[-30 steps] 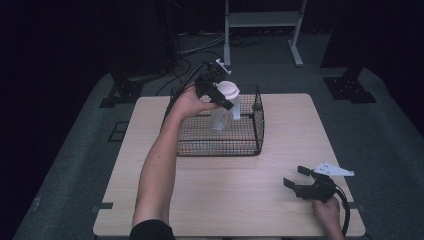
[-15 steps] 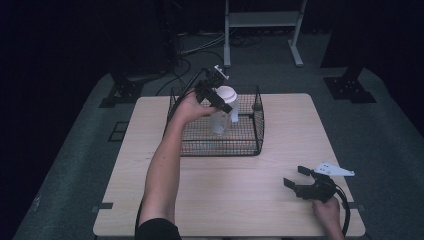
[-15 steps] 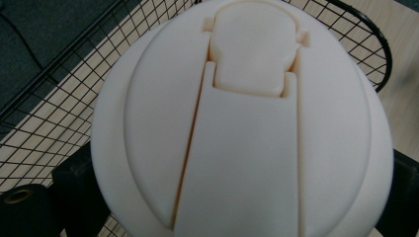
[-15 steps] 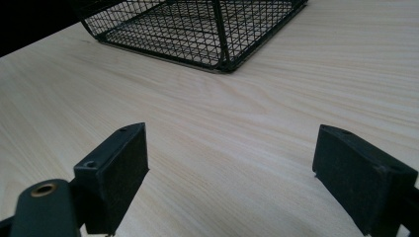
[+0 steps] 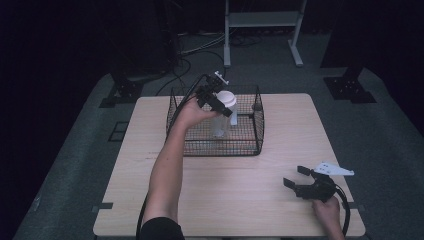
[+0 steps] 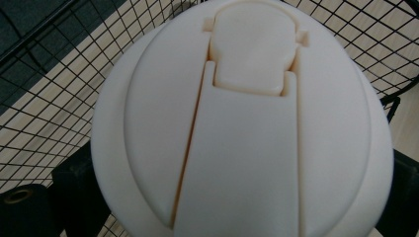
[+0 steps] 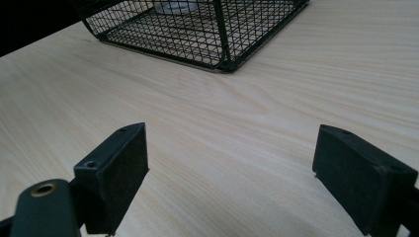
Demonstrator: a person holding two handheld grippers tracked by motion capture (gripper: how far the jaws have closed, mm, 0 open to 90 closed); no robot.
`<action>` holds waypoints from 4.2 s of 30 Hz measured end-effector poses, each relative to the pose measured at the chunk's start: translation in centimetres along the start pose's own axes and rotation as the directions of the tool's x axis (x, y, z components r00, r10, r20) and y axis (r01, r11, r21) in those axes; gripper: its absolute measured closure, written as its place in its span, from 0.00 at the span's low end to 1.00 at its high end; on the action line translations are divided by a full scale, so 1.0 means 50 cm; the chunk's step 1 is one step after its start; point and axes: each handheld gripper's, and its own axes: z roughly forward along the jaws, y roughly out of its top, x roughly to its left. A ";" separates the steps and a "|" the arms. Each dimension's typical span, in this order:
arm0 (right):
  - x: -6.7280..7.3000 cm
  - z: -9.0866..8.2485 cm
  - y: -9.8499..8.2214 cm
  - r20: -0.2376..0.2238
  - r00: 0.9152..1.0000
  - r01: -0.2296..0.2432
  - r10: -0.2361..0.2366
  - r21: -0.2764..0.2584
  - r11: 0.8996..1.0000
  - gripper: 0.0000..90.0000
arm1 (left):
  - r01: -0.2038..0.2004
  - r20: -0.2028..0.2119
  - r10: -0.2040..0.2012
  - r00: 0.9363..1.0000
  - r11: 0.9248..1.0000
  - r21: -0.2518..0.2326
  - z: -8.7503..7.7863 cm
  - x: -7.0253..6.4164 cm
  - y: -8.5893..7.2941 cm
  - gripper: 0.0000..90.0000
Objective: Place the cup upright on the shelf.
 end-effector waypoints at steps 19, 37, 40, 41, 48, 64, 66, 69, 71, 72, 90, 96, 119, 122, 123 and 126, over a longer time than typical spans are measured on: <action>0.002 0.001 -0.001 0.003 1.000 0.007 -0.007 0.005 1.000 0.14 | 0.039 0.015 -0.038 0.999 0.997 -0.072 0.022 0.014 -0.057 0.06; 0.003 0.002 -0.001 0.009 1.000 0.007 -0.007 0.009 1.000 0.14 | 0.003 0.000 -0.003 1.000 0.997 -0.077 0.016 0.003 -0.065 0.04; 0.003 0.002 -0.001 0.009 1.000 0.007 -0.008 0.009 1.000 0.14 | 0.005 0.004 -0.005 1.000 0.996 -0.084 0.014 0.003 -0.064 0.02; 0.003 0.002 -0.001 0.009 1.000 0.008 -0.008 0.009 1.000 0.14 | 0.001 0.002 -0.001 1.000 0.996 -0.089 0.012 0.002 -0.064 0.02; 0.003 0.002 -0.001 0.009 1.000 0.011 -0.012 0.010 1.000 0.14 | 0.000 0.002 0.000 1.000 0.994 -0.111 -0.003 -0.002 -0.064 0.00; 0.004 0.003 -0.001 0.011 1.000 0.014 -0.014 0.012 1.000 0.14 | -0.003 -0.009 0.001 1.000 0.986 -0.167 -0.038 -0.005 -0.068 0.00; 0.004 0.003 -0.001 0.011 1.000 0.014 -0.014 0.013 1.000 0.14 | -0.010 -0.014 0.008 1.000 0.986 -0.169 -0.044 -0.006 -0.068 0.00; 0.004 0.003 -0.001 0.011 1.000 0.012 -0.012 0.012 1.000 0.14 | -0.012 -0.016 0.009 1.000 0.984 -0.178 -0.054 -0.005 -0.071 0.00; 0.004 0.003 -0.001 0.012 1.000 0.012 -0.012 0.013 1.000 0.14 | -0.010 -0.017 0.007 1.000 0.982 -0.189 -0.061 -0.006 -0.074 0.00; 0.004 0.003 -0.001 0.012 1.000 0.012 -0.013 0.013 1.000 0.14 | -0.012 -0.018 0.009 1.000 0.982 -0.191 -0.065 -0.006 -0.076 0.00; 0.006 0.004 -0.001 0.035 0.999 0.016 -0.017 0.018 1.000 0.14 | -0.020 -0.051 0.007 0.999 0.968 -0.250 -0.140 -0.020 -0.139 0.00; 0.007 0.004 -0.001 0.038 0.999 0.021 -0.021 0.018 1.000 0.14 | -0.003 -0.024 -0.004 1.000 0.961 -0.275 -0.153 -0.022 -0.165 0.00; 0.008 0.005 -0.001 0.047 0.999 0.023 -0.024 0.025 0.999 0.14 | -0.038 -0.034 0.028 0.999 0.947 -0.319 -0.208 -0.067 -0.256 0.00; 0.008 0.005 -0.002 0.047 0.999 0.023 -0.024 0.025 0.999 0.14 | -0.040 -0.032 0.031 0.999 0.947 -0.320 -0.209 -0.074 -0.266 0.00; 0.008 0.005 -0.002 0.047 0.999 0.025 -0.026 0.025 0.999 0.14 | -0.040 -0.033 0.031 0.999 0.946 -0.321 -0.208 -0.076 -0.269 0.00; 0.008 0.005 -0.002 0.047 0.999 0.023 -0.024 0.022 0.999 0.14 | -0.044 -0.031 0.036 0.999 0.946 -0.322 -0.208 -0.082 -0.278 0.00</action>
